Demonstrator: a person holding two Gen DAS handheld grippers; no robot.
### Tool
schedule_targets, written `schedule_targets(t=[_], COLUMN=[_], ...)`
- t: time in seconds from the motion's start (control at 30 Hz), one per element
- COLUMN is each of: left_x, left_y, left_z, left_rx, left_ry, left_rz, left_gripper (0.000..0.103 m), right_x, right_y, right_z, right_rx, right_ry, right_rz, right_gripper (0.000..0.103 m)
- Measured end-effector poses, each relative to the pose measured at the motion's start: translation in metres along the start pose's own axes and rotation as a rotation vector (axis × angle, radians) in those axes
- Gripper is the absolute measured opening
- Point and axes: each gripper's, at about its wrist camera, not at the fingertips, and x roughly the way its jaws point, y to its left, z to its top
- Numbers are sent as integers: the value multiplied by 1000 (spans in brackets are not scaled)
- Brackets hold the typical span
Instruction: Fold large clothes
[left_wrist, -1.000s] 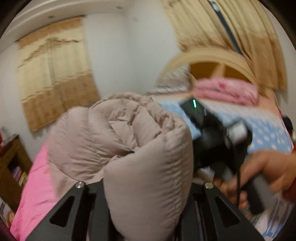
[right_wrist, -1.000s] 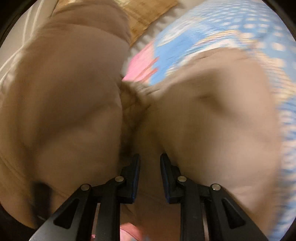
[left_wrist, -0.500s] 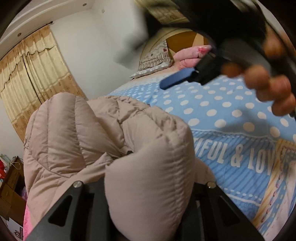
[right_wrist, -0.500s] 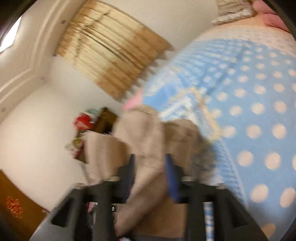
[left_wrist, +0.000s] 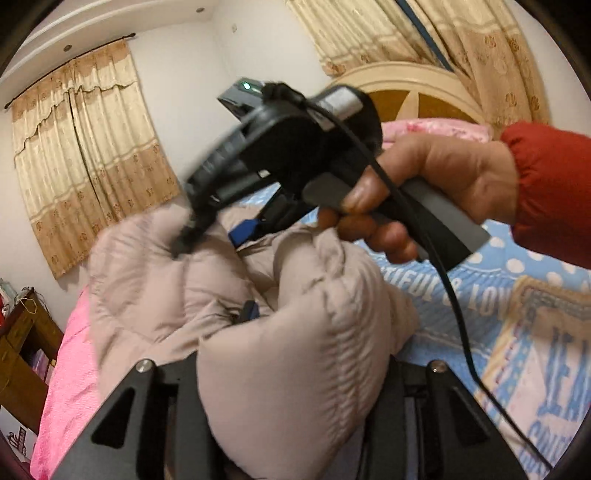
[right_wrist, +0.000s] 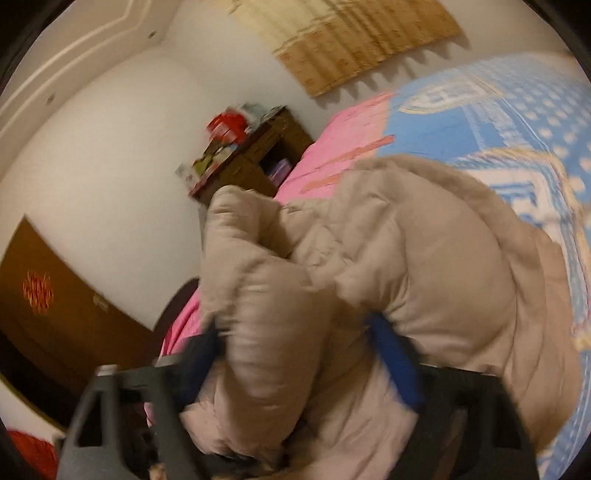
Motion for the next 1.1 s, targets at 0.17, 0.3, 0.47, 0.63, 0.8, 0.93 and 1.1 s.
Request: schedule_targets(t=[0.17, 0.3, 0.47, 0.63, 0.8, 0.93, 1.1], left_x=[-33, -24, 12, 3, -67, -102, -110], left_y=[26, 9, -35, -41, -18, 29, 101], left_z=[14, 32, 44, 43, 50, 48, 45], left_rx=[-124, -134, -38, -86, -156, -305, -513], left_ry=[-78, -89, -47, -50, -169, -223, -246], left_rz=[-41, 28, 126, 3, -177, -184, -72], left_gripper=[48, 72, 84, 84, 103, 103, 103], right_x=[-31, -50, -52, -73, -126, -152, -164], right_y=[35, 65, 71, 29, 3, -17, -38], right_z=[7, 16, 28, 16, 1, -13, -50], right_rx=[-97, -156, -193, -104, -14, 36, 189], right_ry=[-100, -139, -119, -134, -313, -337, -353], right_rz=[28, 46, -52, -165, -155, -176, -88], right_gripper=[23, 20, 19, 19, 2, 3, 4])
